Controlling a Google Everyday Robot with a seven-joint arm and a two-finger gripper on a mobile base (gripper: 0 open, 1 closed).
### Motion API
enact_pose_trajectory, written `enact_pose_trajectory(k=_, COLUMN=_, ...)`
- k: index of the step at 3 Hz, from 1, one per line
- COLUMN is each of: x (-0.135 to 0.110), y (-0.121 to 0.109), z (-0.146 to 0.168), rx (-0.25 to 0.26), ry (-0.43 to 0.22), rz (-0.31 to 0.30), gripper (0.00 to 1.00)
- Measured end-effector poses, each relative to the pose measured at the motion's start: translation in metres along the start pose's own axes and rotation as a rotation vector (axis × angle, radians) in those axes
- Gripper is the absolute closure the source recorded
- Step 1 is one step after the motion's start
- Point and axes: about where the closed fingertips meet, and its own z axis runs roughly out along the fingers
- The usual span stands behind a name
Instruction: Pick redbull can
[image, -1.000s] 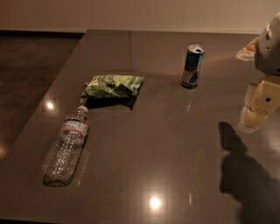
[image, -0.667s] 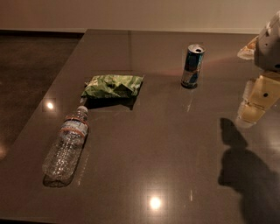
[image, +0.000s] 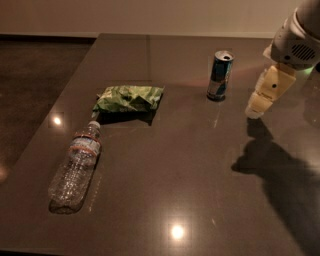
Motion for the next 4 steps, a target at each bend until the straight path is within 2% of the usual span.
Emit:
enact_pose_trajectory(k=2, x=-0.036, y=-0.051, z=0.041, rx=0.010, ry=-0.124, rz=0.130, gripper=0.00)
enact_pose_trajectory(k=4, x=-0.064, y=-0.083, z=0.069, rx=0.015, ry=-0.186, rz=0.202, gripper=0.00)
